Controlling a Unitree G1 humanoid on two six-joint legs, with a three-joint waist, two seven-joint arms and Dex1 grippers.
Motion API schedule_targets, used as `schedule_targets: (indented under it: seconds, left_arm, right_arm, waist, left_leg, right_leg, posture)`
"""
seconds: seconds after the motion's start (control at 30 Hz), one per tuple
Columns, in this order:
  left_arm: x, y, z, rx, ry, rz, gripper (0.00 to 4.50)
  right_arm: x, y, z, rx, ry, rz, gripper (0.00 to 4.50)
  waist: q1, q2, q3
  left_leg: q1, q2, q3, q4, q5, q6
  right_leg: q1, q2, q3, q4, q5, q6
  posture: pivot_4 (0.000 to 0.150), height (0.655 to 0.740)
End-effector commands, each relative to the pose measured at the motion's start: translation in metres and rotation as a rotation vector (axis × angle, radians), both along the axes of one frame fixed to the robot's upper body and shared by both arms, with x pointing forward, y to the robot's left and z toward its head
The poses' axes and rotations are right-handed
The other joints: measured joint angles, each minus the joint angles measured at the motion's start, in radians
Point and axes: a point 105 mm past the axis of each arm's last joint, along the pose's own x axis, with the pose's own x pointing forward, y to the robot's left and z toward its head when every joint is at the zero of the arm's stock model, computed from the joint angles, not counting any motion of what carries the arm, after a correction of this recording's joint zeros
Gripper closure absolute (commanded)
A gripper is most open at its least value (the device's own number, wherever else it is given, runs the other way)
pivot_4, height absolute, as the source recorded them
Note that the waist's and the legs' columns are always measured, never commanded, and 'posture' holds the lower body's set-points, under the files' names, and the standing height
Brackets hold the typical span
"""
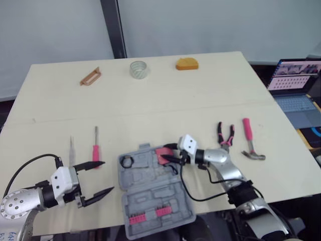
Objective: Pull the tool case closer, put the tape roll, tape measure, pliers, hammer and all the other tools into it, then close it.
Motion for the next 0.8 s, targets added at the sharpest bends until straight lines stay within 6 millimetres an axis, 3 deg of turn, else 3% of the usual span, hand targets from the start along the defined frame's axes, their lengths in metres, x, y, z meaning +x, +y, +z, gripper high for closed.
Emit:
schedule_targets:
  seconds: [0.03, 0.2, 0.33, 0.53, 0.7, 0.8]
  left_arm:
    - [-0.001, -0.005, 0.003, -0.009, -0.022, -0.024, 0.0]
    - [0.005, -0.011, 0.011, -0.047, -0.028, -0.04, 0.0]
    - [0.007, -0.013, 0.012, -0.068, -0.003, -0.038, 0.0]
    - [-0.011, -0.002, -0.006, -0.052, 0.114, -0.012, 0.0]
    - [-0.029, 0.004, -0.018, -0.047, 0.154, 0.009, 0.0]
    - [-0.038, 0.006, -0.024, -0.046, 0.18, 0.018, 0.0]
  right_arm:
    - [0.002, -0.003, 0.015, 0.033, -0.036, -0.043, 2.33]
    - [-0.006, -0.003, 0.073, 0.097, -0.148, -0.028, 2.33]
    - [-0.021, -0.017, 0.101, 0.076, -0.157, -0.039, 2.33]
    - [-0.084, -0.064, 0.081, -0.072, 0.086, -0.049, 2.33]
    - [-0.115, -0.081, 0.063, -0.092, 0.222, -0.093, 2.33]
    - [-0.132, -0.093, 0.049, -0.112, 0.266, -0.111, 1.04]
  waist:
    - [0.0, 0.001, 0.0]
    - [0.0, 0.002, 0.002]
    - [0.002, 0.003, 0.002]
    - [0.028, 0.002, 0.002]
    - [0.029, 0.002, 0.002]
    - [0.038, 0.001, 0.001]
  left_leg:
    - [0.0, 0.0, 0.0, 0.0, 0.0, 0.0]
    - [-0.002, 0.0, 0.0, 0.0, 0.0, 0.0]
    - [-0.002, 0.0, 0.0, 0.0, 0.0, 0.0]
    - [-0.003, 0.0, 0.001, -0.001, -0.002, 0.0]
    - [-0.001, 0.0, 0.002, 0.0, -0.002, 0.0]
    - [-0.002, 0.0, 0.002, 0.0, -0.002, 0.001]
  right_leg:
    - [0.0, 0.0, 0.0, 0.0, 0.0, 0.0]
    - [-0.002, 0.0, 0.0, 0.0, 0.0, 0.0]
    - [-0.002, 0.0, 0.0, 0.0, 0.0, 0.0]
    - [-0.002, 0.0, 0.0, -0.003, 0.0, 0.0]
    - [-0.001, 0.0, 0.001, -0.002, 0.0, 0.0]
    - [-0.001, 0.0, 0.001, -0.003, 0.0, 0.0]
  posture:
    - [0.15, 0.7349]
    - [0.15, 0.7349]
    - [0.15, 0.7349]
    - [0.15, 0.7349]
    - [0.15, 0.7349]
    - [0.15, 0.7349]
